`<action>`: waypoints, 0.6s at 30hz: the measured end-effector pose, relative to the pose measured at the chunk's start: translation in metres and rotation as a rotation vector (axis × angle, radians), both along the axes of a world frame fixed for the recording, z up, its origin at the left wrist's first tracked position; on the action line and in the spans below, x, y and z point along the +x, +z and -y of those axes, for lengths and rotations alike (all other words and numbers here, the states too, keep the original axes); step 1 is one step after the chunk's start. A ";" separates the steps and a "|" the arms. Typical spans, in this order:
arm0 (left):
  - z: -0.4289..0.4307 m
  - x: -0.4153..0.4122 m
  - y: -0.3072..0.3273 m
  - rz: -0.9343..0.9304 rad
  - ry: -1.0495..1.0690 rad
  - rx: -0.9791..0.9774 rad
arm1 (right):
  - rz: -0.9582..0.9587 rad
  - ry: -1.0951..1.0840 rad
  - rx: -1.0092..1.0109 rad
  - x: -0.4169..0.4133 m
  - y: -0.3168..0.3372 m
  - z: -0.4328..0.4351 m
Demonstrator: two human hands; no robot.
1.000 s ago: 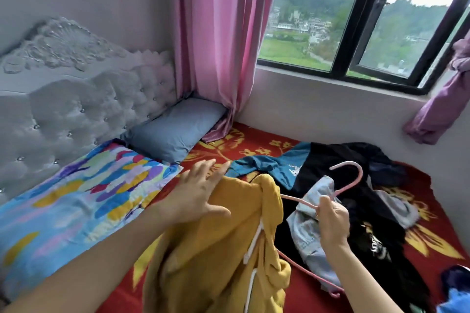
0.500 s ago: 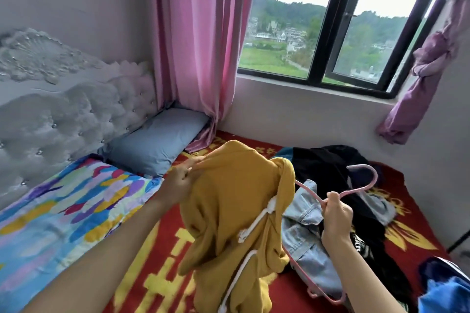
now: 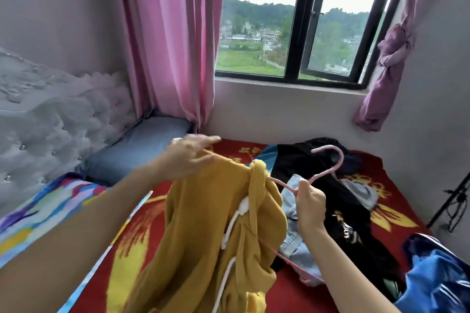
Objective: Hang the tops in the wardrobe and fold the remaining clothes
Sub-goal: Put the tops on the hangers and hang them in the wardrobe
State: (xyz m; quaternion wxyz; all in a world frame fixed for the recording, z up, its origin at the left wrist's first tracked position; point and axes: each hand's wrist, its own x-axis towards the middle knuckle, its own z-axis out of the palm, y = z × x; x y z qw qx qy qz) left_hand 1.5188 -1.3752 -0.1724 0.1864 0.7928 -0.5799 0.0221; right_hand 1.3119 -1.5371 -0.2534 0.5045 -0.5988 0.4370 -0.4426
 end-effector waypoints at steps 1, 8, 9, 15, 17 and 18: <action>0.007 -0.009 -0.006 0.120 0.012 0.105 | -0.053 0.019 -0.021 0.003 0.007 -0.007; 0.003 -0.026 -0.030 0.408 -0.039 -0.406 | -0.210 0.031 -0.239 0.010 0.029 -0.029; 0.003 -0.031 -0.027 0.380 -0.067 -0.413 | -0.205 0.043 -0.271 0.012 0.033 -0.034; 0.000 -0.038 -0.013 0.336 -0.087 -0.486 | -0.114 0.213 -0.438 0.023 0.040 -0.050; -0.004 -0.034 -0.008 0.228 -0.008 -0.523 | -0.052 0.262 -0.563 0.014 0.046 -0.045; -0.007 -0.030 -0.005 0.173 0.044 -0.544 | -0.044 0.237 -0.607 0.008 0.047 -0.036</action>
